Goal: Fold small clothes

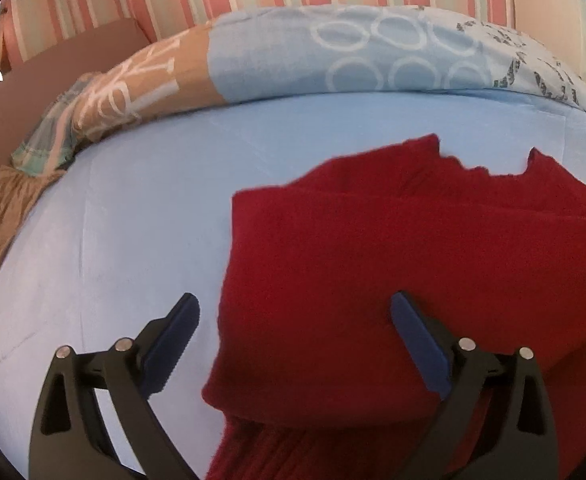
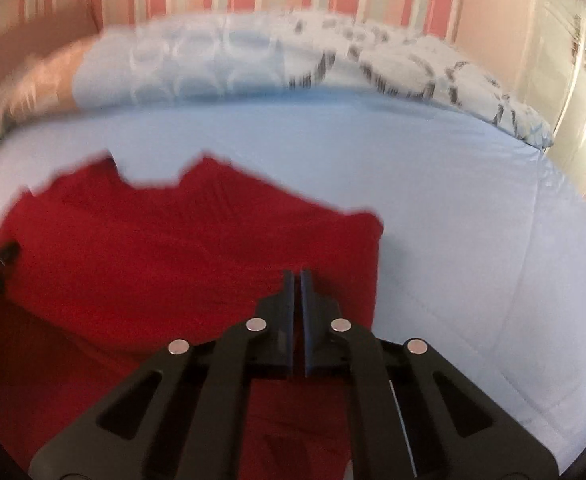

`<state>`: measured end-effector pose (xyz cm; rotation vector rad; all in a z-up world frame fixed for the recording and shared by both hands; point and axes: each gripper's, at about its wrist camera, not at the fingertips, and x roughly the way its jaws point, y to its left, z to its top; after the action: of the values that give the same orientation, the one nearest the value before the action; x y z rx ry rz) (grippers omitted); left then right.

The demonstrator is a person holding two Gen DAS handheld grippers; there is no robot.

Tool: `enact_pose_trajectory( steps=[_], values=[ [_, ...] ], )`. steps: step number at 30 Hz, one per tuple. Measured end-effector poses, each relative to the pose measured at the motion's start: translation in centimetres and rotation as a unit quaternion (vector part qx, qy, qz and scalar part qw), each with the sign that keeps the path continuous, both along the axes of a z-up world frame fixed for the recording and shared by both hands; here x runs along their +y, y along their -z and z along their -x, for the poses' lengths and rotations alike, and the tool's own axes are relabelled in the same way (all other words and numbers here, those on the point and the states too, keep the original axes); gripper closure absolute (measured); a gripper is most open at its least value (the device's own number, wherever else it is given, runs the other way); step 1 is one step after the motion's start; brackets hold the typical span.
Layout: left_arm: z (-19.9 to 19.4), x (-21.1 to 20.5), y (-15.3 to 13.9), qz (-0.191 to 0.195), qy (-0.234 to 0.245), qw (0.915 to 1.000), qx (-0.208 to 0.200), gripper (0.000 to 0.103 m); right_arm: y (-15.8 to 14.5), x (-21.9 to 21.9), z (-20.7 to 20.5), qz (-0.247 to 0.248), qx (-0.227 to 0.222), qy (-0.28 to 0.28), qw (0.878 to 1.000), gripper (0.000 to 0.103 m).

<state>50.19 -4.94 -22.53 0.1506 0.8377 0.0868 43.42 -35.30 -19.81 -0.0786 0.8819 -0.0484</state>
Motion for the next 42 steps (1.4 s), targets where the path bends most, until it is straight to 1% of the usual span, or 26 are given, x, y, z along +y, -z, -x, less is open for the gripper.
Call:
enact_pose_trajectory(
  steps=[2, 4, 5, 6, 7, 8, 10, 12, 14, 15, 17, 18, 19, 20, 21, 24, 26, 28, 30, 32, 33, 36, 38, 39, 41, 42],
  values=[
    [0.1, 0.1, -0.1, 0.0, -0.004, 1.0, -0.002, 0.002, 0.5, 0.3, 0.1, 0.02, -0.003, -0.004, 1.0, 0.097],
    [0.2, 0.2, -0.2, -0.001, -0.002, 1.0, 0.001, 0.002, 0.1, 0.6, 0.3, 0.031, -0.007, -0.001, 0.999, 0.085],
    [0.2, 0.2, -0.2, -0.001, -0.003, 1.0, 0.0, 0.002, -0.3, 0.6, 0.6, 0.025, -0.012, 0.0, 1.0, 0.061],
    [0.3, 0.2, -0.3, 0.0, -0.002, 1.0, -0.002, 0.002, -0.9, 0.6, 0.9, 0.018, -0.021, -0.002, 1.0, 0.032],
    [0.5, 0.2, -0.6, 0.003, -0.001, 1.0, -0.005, 0.002, -1.8, 1.0, 1.5, 0.018, -0.043, -0.006, 0.999, 0.025],
    [0.7, 0.2, -0.9, 0.004, 0.0, 0.9999, -0.009, 0.002, -2.4, 1.6, 2.0, 0.024, -0.06, -0.015, 0.998, 0.022],
    [1.2, 0.1, -1.5, 0.013, 0.003, 0.9998, -0.017, 0.002, -3.7, 3.3, 2.7, 0.042, -0.082, -0.038, 0.995, 0.022],
    [1.5, -0.5, -2.1, 0.021, 0.009, 0.9995, -0.02, 0.002, -4.6, 5.7, 3.3, 0.021, -0.096, -0.071, 0.993, 0.018],
    [1.4, -1.4, -1.9, 0.021, 0.02, 0.9995, -0.009, 0.002, -4.3, 7.4, 3.0, -0.005, -0.084, -0.091, 0.992, 0.017],
    [1.3, -1.8, -1.6, 0.018, 0.023, 0.9996, 0.0, 0.002, -3.8, 8.2, 2.9, 0.0, -0.076, -0.095, 0.993, 0.017],
    [1.2, -2.1, -0.5, 0.002, 0.021, 0.9996, 0.017, 0.002, -2.0, 9.6, 2.1, 0.014, -0.045, -0.103, 0.994, 0.018],
    [1.0, -1.9, -0.2, 0.004, 0.019, 0.9995, 0.024, 0.001, -0.6, 9.5, 1.5, 0.02, -0.013, -0.094, 0.995, 0.019],
    [1.0, -1.4, 0.1, 0.008, 0.014, 0.9995, 0.028, 0.001, 0.1, 9.0, 1.2, 0.019, 0.003, -0.081, 0.997, 0.018],
    [0.9, -1.0, 0.2, 0.008, 0.011, 0.9994, 0.03, 0.001, 0.5, 8.2, 1.1, 0.005, 0.011, -0.067, 0.998, 0.015],
    [0.8, -0.6, 0.2, 0.003, 0.011, 0.9994, 0.032, 0.001, 0.9, 6.7, 1.0, -0.013, 0.018, -0.044, 0.999, 0.008],
    [1.1, -0.4, 0.1, -0.011, 0.017, 0.9995, 0.022, 0.001, 0.9, 4.9, 1.2, 0.002, 0.015, -0.016, 1.0, 0.004],
    [1.5, -0.6, -0.2, -0.021, 0.023, 0.9994, 0.013, 0.001, 0.7, 4.1, 1.3, 0.016, 0.015, -0.004, 1.0, 0.004],
    [2.3, -0.3, -1.1, -0.01, 0.025, 0.9996, -0.001, 0.001, 0.1, 4.1, 1.6, 0.011, 0.008, -0.009, 1.0, 0.005],
    [3.2, 0.3, -2.2, -0.001, 0.03, 0.9994, -0.016, 0.001, -1.1, 4.3, 3.1, 0.018, -0.016, -0.021, 0.999, 0.005],
    [4.5, 0.9, -3.4, 0.001, 0.032, 0.9989, -0.034, 0.001, -2.5, 3.9, 4.8, 0.007, -0.038, -0.032, 0.999, 0.005],
    [5.4, 1.3, -4.0, 0.006, 0.032, 0.9986, -0.042, 0.001, -3.5, 3.5, 6.3, -0.007, -0.053, -0.039, 0.998, 0.005],
    [9.1, 3.2, -6.2, 0.028, 0.03, 0.9972, -0.063, 0.002, -4.8, 3.3, 10.6, -0.011, -0.078, -0.059, 0.995, 0.006],
    [12.4, 4.6, -7.2, 0.033, 0.029, 0.9964, -0.072, 0.001, -5.5, 2.6, 14.9, -0.016, -0.095, -0.069, 0.993, 0.006],
    [14.7, 5.3, -7.7, 0.037, 0.034, 0.9958, -0.077, 0.002, -5.6, 2.1, 17.0, -0.029, -0.096, -0.067, 0.993, 0.006],
    [18.1, 6.3, -8.3, 0.033, 0.036, 0.9947, -0.09, 0.001, -5.8, 1.5, 20.5, -0.047, -0.101, -0.06, 0.992, 0.006],
    [20.5, 7.1, -8.6, 0.035, 0.037, 0.9943, -0.094, 0.001, -5.9, 1.1, 23.1, -0.058, -0.103, -0.055, 0.991, 0.006]
  ],
)
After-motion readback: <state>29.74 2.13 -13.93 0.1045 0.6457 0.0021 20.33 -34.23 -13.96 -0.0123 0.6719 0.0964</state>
